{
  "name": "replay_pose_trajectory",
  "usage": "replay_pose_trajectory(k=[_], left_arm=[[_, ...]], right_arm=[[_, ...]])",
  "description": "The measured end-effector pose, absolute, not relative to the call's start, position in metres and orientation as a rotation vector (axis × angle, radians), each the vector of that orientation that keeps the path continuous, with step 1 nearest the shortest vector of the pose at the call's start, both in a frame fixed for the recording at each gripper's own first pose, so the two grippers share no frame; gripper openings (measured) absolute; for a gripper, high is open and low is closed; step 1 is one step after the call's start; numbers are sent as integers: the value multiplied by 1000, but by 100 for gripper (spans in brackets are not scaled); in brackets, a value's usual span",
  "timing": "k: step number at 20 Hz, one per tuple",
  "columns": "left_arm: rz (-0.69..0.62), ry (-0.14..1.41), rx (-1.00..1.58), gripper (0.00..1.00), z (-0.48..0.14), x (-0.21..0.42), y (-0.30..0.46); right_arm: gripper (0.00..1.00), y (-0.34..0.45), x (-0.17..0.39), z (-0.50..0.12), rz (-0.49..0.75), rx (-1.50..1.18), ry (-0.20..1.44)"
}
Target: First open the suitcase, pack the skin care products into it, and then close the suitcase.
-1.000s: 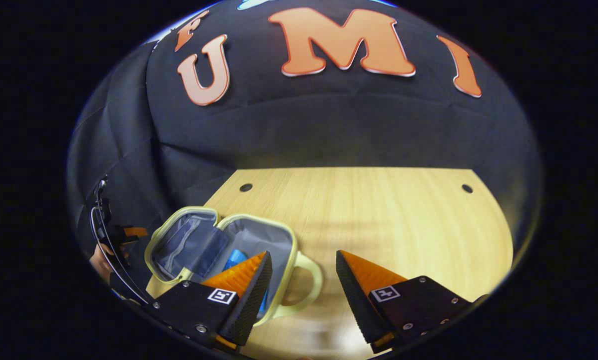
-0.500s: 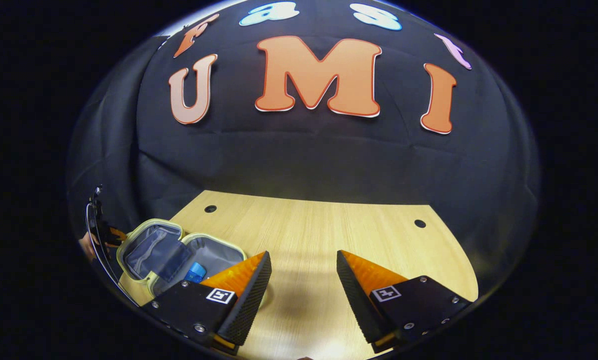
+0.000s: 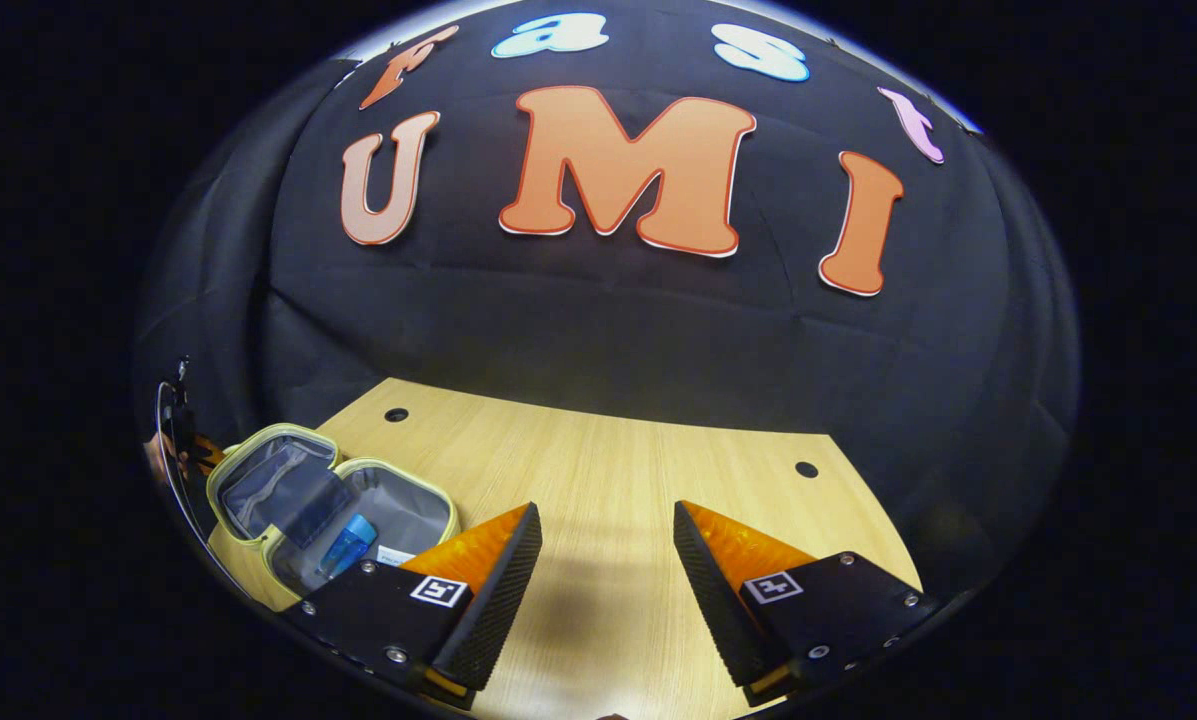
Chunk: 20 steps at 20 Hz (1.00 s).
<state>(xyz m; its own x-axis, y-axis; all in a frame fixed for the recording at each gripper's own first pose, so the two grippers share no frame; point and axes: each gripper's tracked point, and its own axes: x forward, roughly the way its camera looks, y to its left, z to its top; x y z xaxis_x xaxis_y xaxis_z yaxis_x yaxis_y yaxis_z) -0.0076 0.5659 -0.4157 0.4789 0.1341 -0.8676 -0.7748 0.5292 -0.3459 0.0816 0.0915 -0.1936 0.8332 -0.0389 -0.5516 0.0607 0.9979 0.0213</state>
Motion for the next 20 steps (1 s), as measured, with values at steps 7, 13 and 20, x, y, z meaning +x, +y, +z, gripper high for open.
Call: replay_pose_trajectory(k=[7, 13, 20], left_arm=[[549, 787, -632, 5, -342, 18, 551], [444, 655, -484, 4, -263, 42, 514], [320, 567, -408, 4, -190, 59, 440]], right_arm=[[86, 72, 90, -182, -51, 41, 525], [86, 63, 95, -181, -28, 81, 498], [86, 57, 93, -183, 8, 126, 486]])
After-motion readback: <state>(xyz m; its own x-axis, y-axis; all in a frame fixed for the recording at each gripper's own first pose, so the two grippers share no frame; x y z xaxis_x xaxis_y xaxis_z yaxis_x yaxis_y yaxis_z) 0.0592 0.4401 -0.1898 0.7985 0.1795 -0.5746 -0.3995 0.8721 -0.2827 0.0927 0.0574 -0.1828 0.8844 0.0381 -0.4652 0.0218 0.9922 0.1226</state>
